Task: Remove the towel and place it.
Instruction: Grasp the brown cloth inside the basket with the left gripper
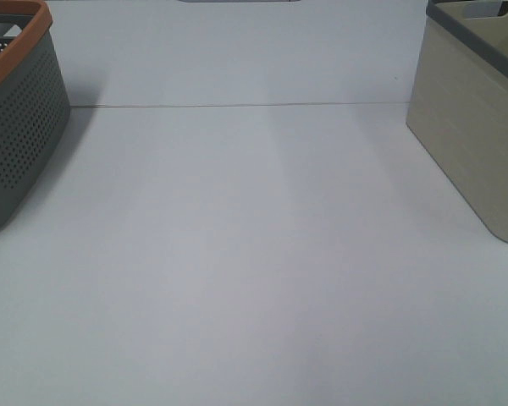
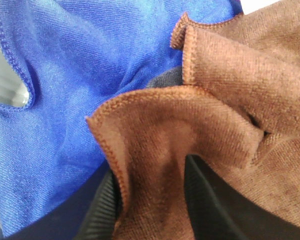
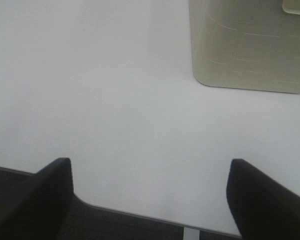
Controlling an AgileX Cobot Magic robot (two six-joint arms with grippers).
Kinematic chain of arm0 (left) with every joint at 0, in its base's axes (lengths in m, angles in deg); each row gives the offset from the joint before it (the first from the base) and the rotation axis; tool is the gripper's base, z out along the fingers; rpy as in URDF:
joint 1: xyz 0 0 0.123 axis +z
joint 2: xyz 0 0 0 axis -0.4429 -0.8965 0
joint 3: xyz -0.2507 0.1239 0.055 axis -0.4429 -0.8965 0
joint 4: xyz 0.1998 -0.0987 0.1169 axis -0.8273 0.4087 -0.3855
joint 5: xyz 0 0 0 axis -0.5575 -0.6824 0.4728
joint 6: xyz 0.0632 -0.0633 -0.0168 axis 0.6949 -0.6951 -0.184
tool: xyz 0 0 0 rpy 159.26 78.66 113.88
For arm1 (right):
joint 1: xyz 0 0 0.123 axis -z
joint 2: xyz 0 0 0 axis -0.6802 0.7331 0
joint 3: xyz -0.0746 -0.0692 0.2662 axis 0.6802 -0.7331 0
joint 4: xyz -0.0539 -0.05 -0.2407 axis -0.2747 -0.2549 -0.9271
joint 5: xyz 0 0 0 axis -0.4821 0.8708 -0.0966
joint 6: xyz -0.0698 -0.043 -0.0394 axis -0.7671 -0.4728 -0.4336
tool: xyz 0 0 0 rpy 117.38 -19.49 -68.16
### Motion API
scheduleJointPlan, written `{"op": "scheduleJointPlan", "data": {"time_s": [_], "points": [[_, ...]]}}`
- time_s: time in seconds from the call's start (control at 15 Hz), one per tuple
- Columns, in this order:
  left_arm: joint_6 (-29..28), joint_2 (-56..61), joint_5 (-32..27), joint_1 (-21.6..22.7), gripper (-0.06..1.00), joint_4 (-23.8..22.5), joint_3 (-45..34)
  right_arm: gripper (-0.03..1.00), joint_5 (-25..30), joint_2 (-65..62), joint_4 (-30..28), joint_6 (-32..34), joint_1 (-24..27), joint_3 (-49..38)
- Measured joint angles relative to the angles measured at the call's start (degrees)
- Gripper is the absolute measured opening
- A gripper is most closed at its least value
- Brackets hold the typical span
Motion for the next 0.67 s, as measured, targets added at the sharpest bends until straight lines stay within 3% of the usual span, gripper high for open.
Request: {"op": "scheduleJointPlan", "data": {"time_s": [0.2, 0.67], "points": [[-0.9, 0.0, 0.5, 0.0, 0.39, 0.0, 0.0, 0.74, 0.0, 0.0, 0.0, 0.0, 0.0, 0.0], [-2.1, 0.0, 0.8, 0.0, 0.13, -0.1, 0.0, 0.74, 0.0, 0.0, 0.0, 0.0, 0.0, 0.0]]}}
